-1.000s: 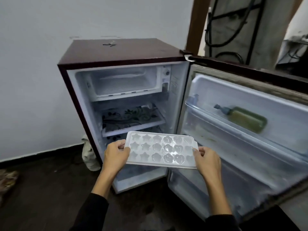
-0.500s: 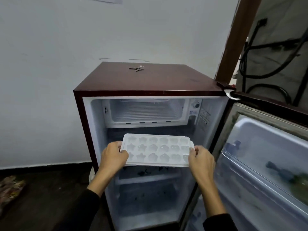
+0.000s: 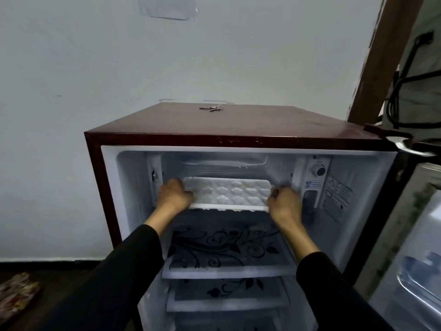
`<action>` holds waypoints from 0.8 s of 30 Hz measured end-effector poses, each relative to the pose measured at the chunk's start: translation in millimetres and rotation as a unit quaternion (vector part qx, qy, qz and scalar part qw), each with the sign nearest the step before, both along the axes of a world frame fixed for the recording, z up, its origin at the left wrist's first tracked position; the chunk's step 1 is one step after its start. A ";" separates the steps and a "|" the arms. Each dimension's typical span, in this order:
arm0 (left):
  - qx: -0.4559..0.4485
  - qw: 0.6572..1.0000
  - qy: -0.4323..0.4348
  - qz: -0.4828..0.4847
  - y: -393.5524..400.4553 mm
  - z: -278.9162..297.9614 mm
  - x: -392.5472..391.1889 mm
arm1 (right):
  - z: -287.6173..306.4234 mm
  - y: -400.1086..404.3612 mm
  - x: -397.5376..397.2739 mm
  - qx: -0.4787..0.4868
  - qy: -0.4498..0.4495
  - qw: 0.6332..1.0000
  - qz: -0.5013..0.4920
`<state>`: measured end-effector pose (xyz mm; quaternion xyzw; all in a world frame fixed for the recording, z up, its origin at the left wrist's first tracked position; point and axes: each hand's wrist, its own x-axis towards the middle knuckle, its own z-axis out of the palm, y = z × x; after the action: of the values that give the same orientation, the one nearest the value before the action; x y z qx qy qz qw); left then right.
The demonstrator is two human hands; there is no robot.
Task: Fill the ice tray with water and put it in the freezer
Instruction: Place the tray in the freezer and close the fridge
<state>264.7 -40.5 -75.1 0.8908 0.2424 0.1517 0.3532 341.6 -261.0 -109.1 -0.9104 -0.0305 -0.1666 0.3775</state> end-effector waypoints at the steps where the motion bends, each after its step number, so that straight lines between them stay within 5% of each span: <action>1: 0.002 1.000 0.000 0.002 3.9 -1.5 9.0 | -0.5 4.0 9.6 0.002 0.004 1.000 0.006; 24: 0.034 0.999 0.022 0.008 39.9 -21.0 102.6 | -2.9 53.9 114.9 -0.054 0.035 0.998 -0.003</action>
<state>367.3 -0.6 -96.1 0.9032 0.2523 0.1434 0.3163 456.4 -207.1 -112.0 -0.9349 -0.0240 -0.1341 0.3278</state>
